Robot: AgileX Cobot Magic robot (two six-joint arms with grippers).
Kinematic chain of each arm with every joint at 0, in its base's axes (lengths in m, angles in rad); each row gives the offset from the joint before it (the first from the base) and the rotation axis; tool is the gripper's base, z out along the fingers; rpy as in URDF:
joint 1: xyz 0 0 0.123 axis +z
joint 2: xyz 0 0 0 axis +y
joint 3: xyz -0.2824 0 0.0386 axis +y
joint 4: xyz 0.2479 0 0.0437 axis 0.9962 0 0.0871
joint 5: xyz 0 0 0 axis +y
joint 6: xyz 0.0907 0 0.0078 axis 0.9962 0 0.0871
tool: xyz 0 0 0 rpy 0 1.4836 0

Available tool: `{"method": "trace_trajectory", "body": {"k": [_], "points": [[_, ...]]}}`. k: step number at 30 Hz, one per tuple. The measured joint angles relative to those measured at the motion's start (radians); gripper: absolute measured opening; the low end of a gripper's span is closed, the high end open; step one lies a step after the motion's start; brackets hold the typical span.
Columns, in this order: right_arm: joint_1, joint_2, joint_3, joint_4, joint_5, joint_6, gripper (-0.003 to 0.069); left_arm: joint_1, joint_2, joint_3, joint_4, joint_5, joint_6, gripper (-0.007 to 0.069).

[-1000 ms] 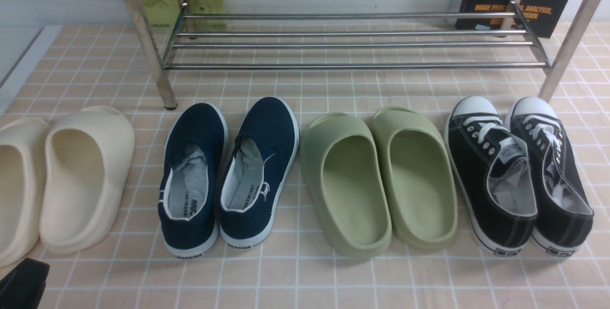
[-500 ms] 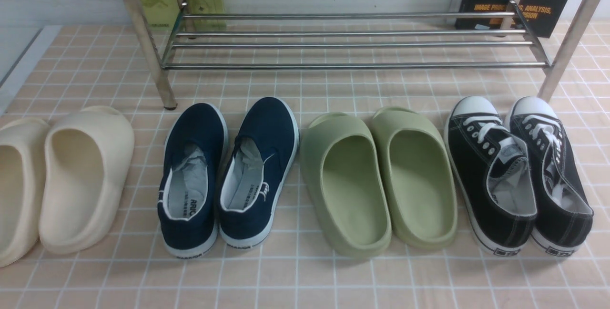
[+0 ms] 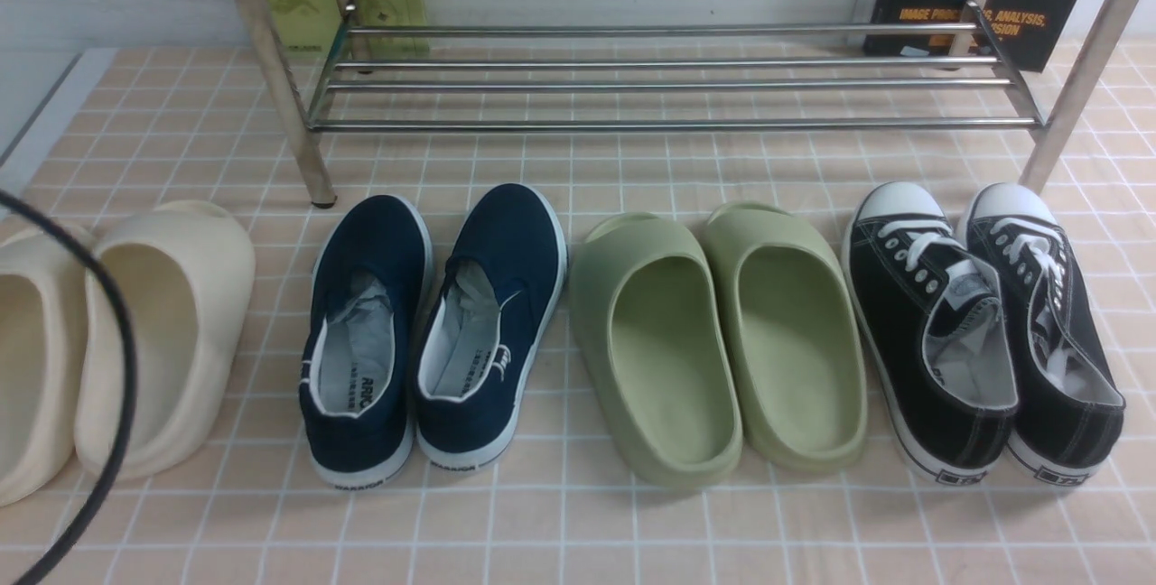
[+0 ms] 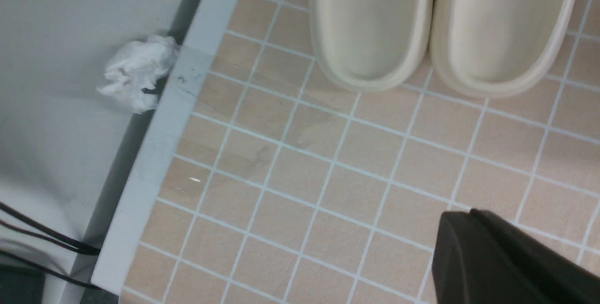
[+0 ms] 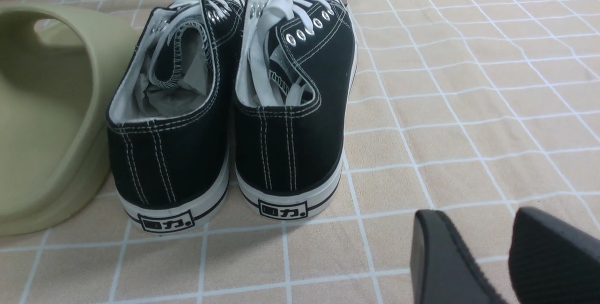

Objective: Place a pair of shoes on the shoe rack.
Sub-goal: Use the left arm to grab the shoe closest to it

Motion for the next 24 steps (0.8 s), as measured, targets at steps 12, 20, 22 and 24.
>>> {"method": "trace_trajectory", "body": {"k": [12,20,22,24], "points": [[0.000,0.000,0.000,0.000,0.000,0.000,0.0238,-0.208,0.491,-0.169,-0.090,-0.125,-0.006,0.0199],[0.000,0.000,0.000,0.000,0.000,0.000,0.0238,-0.212,0.628,-0.191,-0.252,-0.252,0.028,0.0496],[0.000,0.000,0.000,0.000,0.000,0.000,0.0238,-0.212,0.652,-0.191,-0.269,-0.281,0.029,0.0521],[0.000,0.000,0.000,0.000,0.000,0.000,0.0238,-0.212,0.708,-0.193,-0.280,-0.317,0.032,0.0535]]}}
